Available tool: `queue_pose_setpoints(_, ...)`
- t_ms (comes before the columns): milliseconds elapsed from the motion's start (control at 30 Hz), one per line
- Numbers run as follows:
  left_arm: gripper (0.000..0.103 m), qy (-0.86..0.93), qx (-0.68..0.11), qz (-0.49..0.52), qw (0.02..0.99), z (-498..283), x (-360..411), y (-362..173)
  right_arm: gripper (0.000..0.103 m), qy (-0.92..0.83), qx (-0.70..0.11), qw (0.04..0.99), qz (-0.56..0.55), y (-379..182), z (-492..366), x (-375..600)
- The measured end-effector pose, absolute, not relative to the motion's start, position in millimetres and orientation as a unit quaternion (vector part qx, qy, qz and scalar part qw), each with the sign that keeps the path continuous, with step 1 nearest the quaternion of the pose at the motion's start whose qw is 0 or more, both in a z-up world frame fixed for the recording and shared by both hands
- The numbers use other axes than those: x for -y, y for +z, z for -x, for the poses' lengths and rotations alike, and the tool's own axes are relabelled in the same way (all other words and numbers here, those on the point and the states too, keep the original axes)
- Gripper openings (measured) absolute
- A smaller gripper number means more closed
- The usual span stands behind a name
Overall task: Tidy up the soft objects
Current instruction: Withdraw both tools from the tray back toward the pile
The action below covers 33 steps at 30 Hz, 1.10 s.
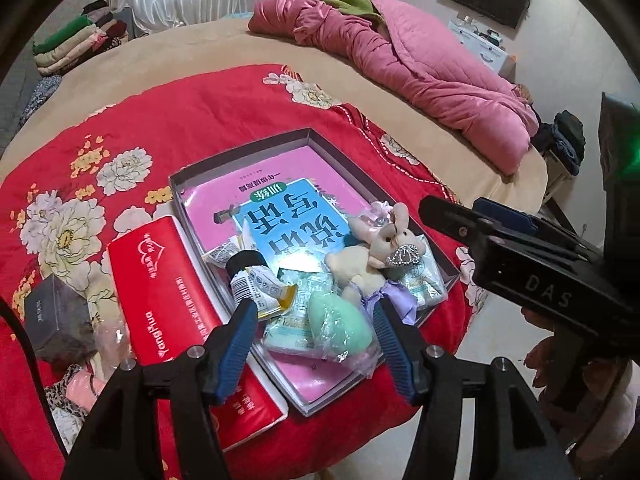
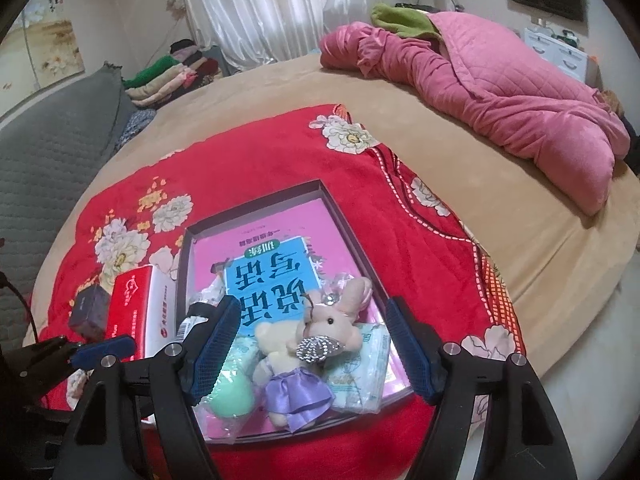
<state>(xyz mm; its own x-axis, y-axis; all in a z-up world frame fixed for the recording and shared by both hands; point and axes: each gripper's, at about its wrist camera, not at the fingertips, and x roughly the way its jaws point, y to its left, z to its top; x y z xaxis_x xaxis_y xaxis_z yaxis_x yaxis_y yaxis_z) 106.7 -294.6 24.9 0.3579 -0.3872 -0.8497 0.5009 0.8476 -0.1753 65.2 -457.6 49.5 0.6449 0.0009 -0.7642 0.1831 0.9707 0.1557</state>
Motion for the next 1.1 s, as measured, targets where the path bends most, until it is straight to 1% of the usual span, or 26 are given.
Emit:
queue_pose_setpoints(67, 0.062, -0.269, -0.497, -0.056, 0.823, -105, 291, 27, 0.076, -0.052, -0.417, 0.901, -0.109, 51, -64, 456)
queue_pose_setpoints(267, 0.073, -0.264, -0.491, -0.052, 0.829, -101, 277, 34, 0.076, -0.067, -0.411, 0.905, -0.087, 59, -60, 447)
queue_pose_setpoints(533, 0.075, -0.237, -0.473, -0.039, 0.848, -96, 238, 54, 0.076, -0.056, -0.392, 0.915, -0.077, 78, -57, 422)
queue_pose_setpoints(667, 0.078, -0.22, -0.461, -0.025, 0.859, -93, 209, 69, 0.076, -0.042, -0.384, 0.919, -0.073, 88, -57, 403)
queue_pose_setpoints(867, 0.079, -0.18, -0.452, -0.007, 0.874, -90, 155, 81, 0.076, -0.015, -0.374, 0.925, -0.061, 99, -56, 367)
queue_pose_setpoints(1100, 0.079, -0.137, -0.451, 0.026, 0.881, -86, 84, 84, 0.076, 0.025, -0.372, 0.927, -0.036, 104, -55, 310)
